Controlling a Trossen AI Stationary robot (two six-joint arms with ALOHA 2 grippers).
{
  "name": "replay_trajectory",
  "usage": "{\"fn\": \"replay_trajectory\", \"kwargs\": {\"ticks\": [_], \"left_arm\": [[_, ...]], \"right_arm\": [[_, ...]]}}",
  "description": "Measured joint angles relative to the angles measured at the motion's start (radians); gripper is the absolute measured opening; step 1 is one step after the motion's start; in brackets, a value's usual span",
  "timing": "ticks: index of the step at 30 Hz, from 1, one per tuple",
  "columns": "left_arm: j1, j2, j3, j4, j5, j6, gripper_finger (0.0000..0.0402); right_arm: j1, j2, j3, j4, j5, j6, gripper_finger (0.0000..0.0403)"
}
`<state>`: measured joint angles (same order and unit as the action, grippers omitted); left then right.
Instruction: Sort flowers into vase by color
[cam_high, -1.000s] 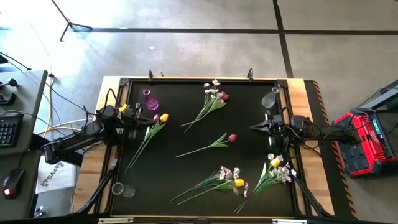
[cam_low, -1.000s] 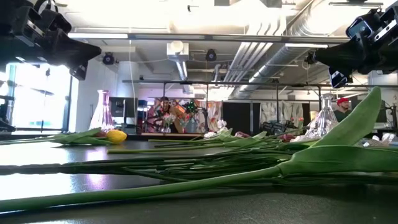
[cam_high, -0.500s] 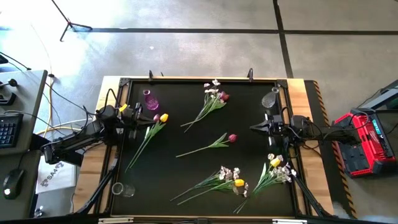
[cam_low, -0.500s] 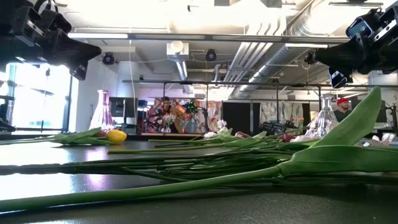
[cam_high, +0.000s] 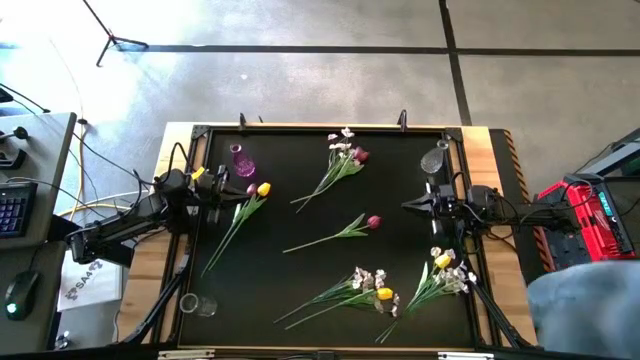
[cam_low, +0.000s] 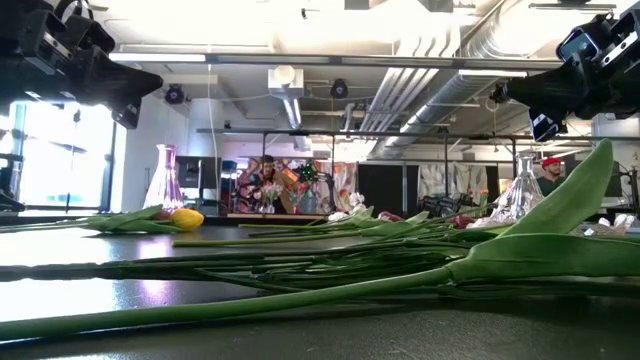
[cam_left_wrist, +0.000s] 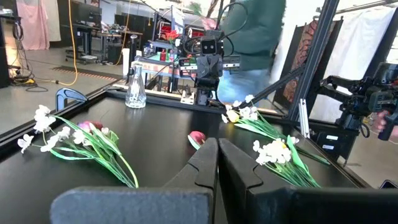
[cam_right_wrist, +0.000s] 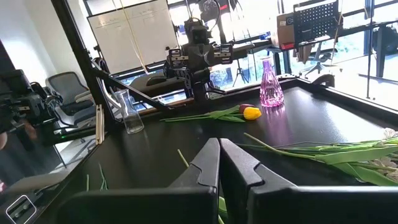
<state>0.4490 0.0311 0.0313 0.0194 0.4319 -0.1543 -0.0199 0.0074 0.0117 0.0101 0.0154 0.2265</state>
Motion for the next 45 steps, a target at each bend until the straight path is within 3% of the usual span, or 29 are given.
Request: {"fn": "replay_trajectory", "kwargs": {"ticks": [2,4,9,12,16,24,29,33,38,45], "left_arm": [[0.0,0.0,0.0,0.0,0.0,0.0,0.0],[0.0,0.0,0.0,0.0,0.0,0.0,0.0],[0.0,0.0,0.0,0.01,-0.001,0.0,0.0],[0.0,0.0,0.0,0.036,-0.042,-0.033,0.0],[0.0,0.0,0.001,0.071,-0.129,-0.22,0.0],[0.0,0.0,0.001,0.15,-0.297,-0.328,0.0],[-0.003,0.005,0.001,0.207,-0.3,-0.316,0.0],[-0.03,0.04,0.001,0.258,-0.301,-0.322,0.0],[-0.109,0.214,0.0,0.373,-0.332,-0.329,0.0005],[-0.248,0.625,0.065,0.571,-0.497,-0.234,0.0035]], "right_arm": [[0.0,0.0,0.0,0.018,0.053,-0.017,0.0],[-0.001,0.0,0.0,0.077,0.175,-0.001,0.0],[-0.004,0.002,0.0,0.19,0.457,0.254,0.0],[-0.013,0.02,0.0,0.171,0.4,0.264,0.0],[-0.018,0.079,0.0,0.159,0.271,0.329,0.0],[-0.019,0.185,0.0,0.159,0.311,0.362,0.0],[-0.019,0.201,0.0,0.181,0.329,0.222,0.0],[-0.02,0.201,0.0,0.184,0.368,0.221,0.0],[-0.02,0.202,0.0,0.127,0.36,0.254,0.0],[-0.02,0.203,0.0,0.048,0.359,0.271,0.0012]]}}
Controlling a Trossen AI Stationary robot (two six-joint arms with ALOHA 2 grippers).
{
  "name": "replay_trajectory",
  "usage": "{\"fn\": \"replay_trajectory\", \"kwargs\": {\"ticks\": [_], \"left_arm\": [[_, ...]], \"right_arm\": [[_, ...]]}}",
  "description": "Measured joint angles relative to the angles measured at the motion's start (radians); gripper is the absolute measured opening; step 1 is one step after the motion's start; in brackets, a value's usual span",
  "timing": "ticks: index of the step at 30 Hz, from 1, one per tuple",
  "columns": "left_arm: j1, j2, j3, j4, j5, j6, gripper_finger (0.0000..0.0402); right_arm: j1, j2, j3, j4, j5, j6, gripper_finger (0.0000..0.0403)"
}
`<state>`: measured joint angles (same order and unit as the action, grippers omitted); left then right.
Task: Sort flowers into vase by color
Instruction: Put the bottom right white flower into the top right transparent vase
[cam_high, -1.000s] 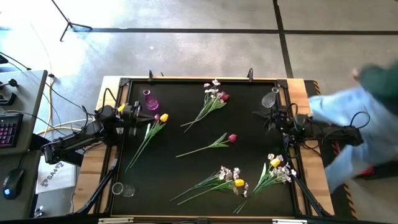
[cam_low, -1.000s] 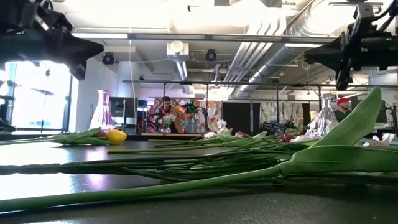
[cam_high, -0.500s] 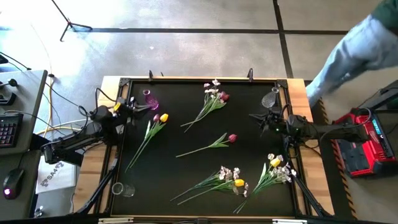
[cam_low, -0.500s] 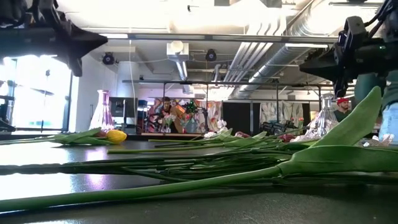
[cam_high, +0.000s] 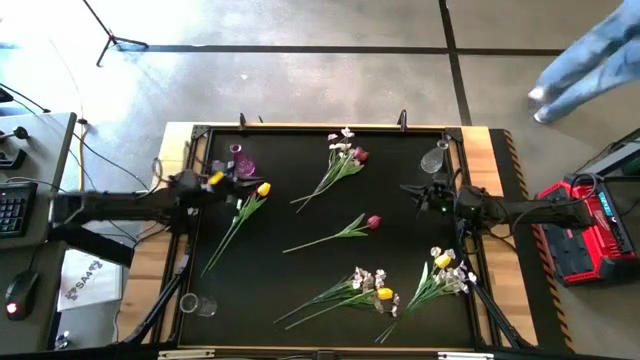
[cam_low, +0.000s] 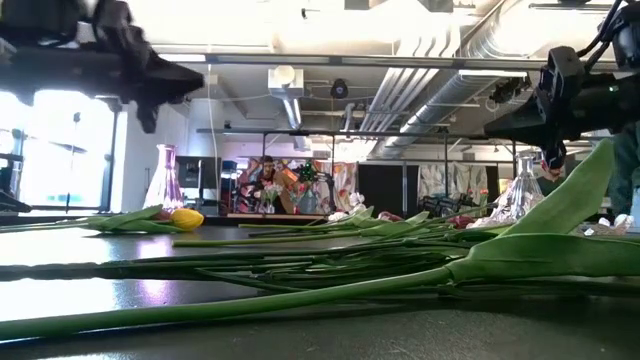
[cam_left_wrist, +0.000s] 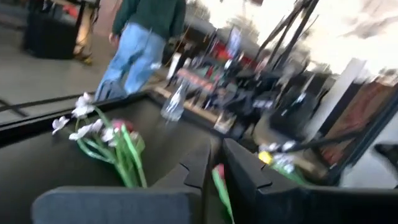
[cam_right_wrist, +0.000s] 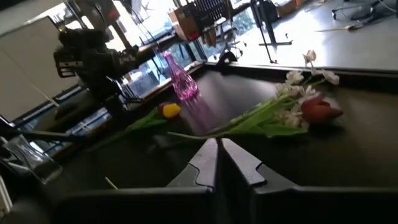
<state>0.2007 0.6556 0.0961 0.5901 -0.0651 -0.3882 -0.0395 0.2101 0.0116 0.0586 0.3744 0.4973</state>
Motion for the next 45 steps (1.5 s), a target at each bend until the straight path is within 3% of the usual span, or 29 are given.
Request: {"fn": "replay_trajectory", "kwargs": {"ticks": [7,12,19,23,34,45], "left_arm": [[-0.067,0.391,0.214,0.001,-0.103,0.094,0.0093],[-0.052,0.609,0.4,-0.142,-0.137,0.086,0.0141],[-0.02,0.847,0.624,-0.311,-0.137,0.077,0.0152],[0.013,0.952,0.723,-0.34,-0.136,0.077,0.0152],[0.137,1.229,1.032,-0.669,-0.037,0.053,0.0151],[0.124,1.248,1.076,-0.727,0.01,0.096,0.0151]], "right_arm": [[0.0,0.012,0.0,0.0,-0.003,0.0,0.0047],[0.0,0.021,0.0,-0.003,-0.034,0.006,0.0067],[0.0,0.046,0.0,-0.009,-0.088,0.043,0.0069],[0.0,0.072,0.0,-0.009,-0.09,0.074,0.0069],[0.0,0.15,0.0,-0.01,-0.098,0.123,0.0069],[0.0,0.216,0.0,-0.01,-0.075,0.207,0.0069]]}}
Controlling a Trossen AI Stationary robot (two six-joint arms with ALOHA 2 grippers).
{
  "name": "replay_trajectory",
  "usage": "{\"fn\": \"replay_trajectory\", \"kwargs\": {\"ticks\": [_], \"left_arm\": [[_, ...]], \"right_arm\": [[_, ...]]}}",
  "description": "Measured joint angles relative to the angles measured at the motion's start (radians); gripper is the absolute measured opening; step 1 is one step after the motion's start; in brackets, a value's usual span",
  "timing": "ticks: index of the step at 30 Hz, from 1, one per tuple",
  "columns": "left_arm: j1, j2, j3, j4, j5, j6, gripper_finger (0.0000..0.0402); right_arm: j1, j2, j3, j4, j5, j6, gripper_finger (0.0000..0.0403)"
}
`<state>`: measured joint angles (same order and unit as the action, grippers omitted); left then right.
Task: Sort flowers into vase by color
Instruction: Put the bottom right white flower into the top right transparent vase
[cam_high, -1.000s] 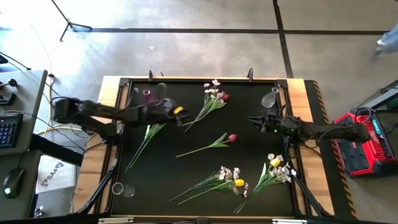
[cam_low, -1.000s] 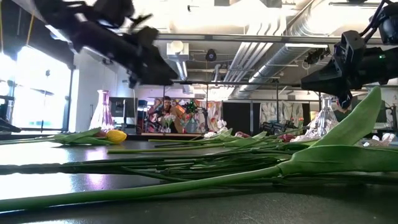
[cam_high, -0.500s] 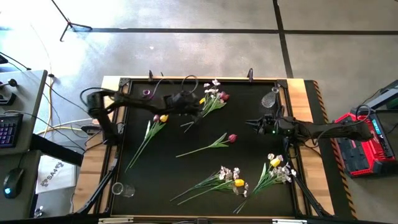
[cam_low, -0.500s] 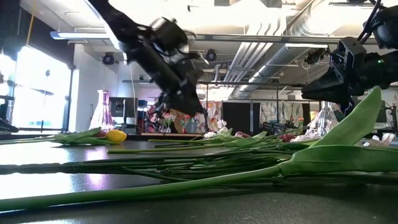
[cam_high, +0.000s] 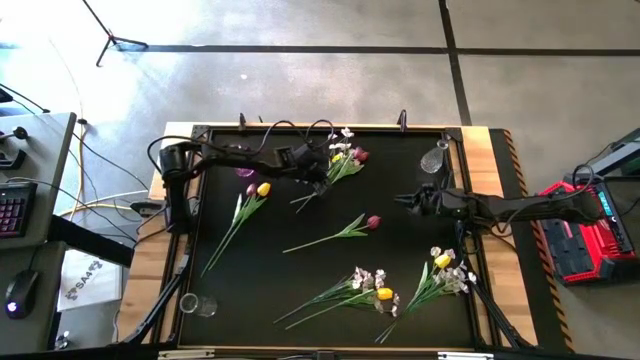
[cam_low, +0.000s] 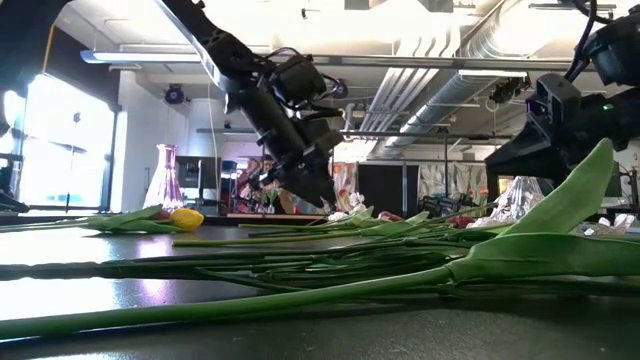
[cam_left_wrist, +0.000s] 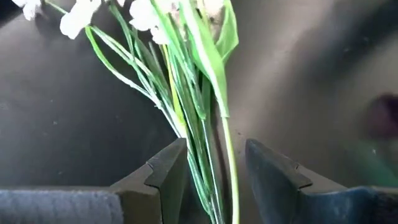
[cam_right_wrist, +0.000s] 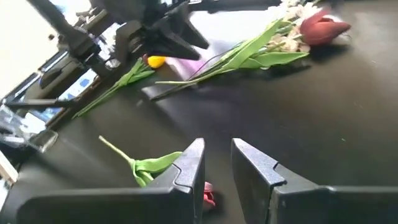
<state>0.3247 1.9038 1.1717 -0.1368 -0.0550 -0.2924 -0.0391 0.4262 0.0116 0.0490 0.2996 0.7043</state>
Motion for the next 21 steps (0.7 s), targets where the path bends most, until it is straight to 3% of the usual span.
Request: {"fn": "replay_trajectory", "kwargs": {"ticks": [11,21], "left_arm": [[-0.008,-0.159,0.0,0.035,-0.057,0.153,0.0151],[0.044,-0.315,0.0,0.022,-0.06,0.095,0.0151]], "right_arm": [[0.0,0.067,0.013,-0.019,0.001,0.185,0.0069],[-0.058,0.204,0.245,-0.209,-0.109,0.357,0.0069]]}}
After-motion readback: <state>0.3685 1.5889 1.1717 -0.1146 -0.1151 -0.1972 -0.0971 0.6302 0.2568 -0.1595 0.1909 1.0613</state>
